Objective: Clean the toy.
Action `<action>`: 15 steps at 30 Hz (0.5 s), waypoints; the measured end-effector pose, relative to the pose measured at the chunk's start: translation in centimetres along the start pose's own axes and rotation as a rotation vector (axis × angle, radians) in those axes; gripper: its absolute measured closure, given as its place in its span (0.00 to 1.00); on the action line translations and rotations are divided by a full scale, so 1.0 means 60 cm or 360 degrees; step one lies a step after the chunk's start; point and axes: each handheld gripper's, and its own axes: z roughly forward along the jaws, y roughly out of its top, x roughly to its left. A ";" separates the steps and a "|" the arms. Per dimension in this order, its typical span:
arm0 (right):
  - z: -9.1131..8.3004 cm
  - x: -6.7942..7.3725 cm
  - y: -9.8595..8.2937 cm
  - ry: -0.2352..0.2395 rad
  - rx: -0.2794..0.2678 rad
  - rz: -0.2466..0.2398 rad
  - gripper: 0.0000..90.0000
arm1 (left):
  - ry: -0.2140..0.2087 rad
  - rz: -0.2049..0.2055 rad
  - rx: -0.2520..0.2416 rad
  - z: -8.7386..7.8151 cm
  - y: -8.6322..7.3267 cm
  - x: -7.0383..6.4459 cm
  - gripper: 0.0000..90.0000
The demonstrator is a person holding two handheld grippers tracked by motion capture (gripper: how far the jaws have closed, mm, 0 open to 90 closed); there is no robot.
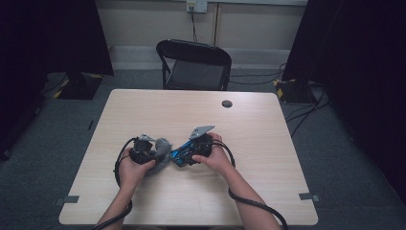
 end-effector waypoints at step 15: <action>0.000 0.000 0.001 0.0000 0.0003 -0.0002 0.08 | -0.0092 0.0008 0.0045 -0.007 -0.013 -0.027 0.80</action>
